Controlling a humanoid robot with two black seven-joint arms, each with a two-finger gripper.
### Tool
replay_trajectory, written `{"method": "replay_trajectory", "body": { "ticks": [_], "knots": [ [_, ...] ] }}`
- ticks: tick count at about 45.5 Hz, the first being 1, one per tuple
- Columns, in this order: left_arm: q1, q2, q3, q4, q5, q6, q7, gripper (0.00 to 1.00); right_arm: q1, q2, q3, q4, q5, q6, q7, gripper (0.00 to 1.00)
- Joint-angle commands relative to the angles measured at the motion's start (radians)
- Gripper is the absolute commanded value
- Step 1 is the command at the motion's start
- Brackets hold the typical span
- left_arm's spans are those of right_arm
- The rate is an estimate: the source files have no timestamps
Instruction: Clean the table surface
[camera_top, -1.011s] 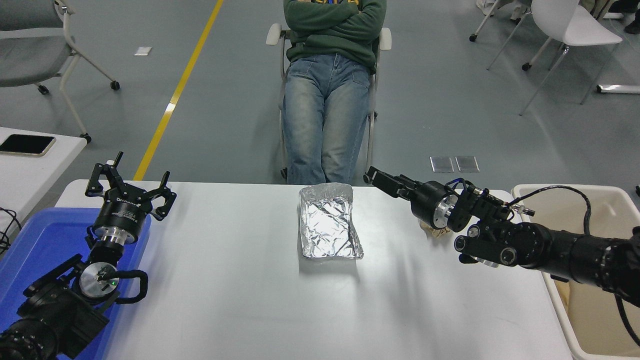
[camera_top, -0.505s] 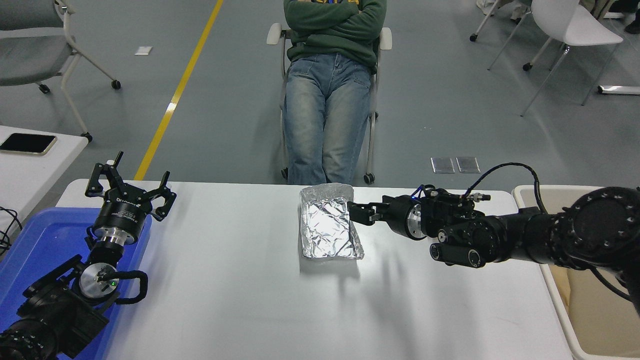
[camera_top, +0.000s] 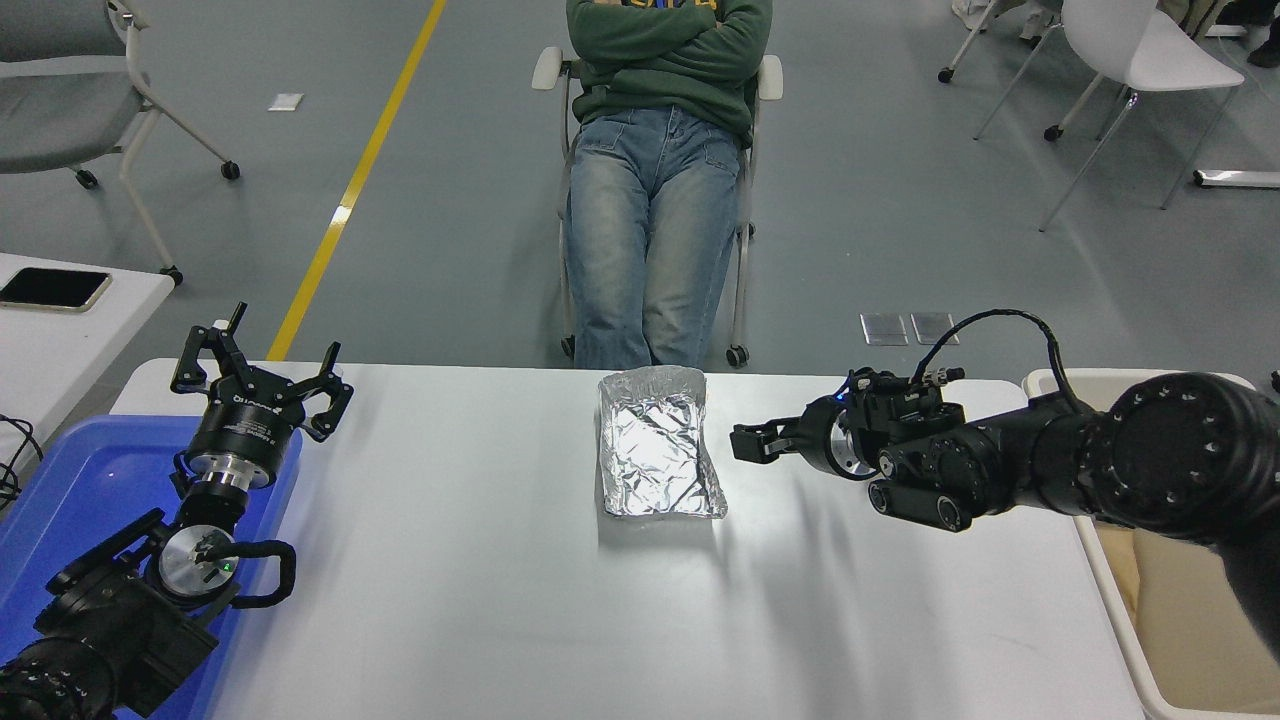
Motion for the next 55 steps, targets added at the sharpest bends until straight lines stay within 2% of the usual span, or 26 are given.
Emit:
{"method": "replay_trajectory", "body": {
  "ticks": [1,41,55],
  "knots": [
    [0.000,0.000,0.000,0.000,0.000,0.000,0.000,1.00,0.005,0.002,0.109,0.050,0.014,0.051,-0.006,1.00],
    [0.000,0.000,0.000,0.001,0.000,0.000,0.000,1.00,-0.083,0.002,0.132,0.076,-0.006,0.049,-0.008,1.00],
    [0.000,0.000,0.000,0.000,0.000,-0.001,0.000,1.00,-0.090,0.002,0.224,0.072,0.011,0.052,-0.008,1.00]
  ]
}}
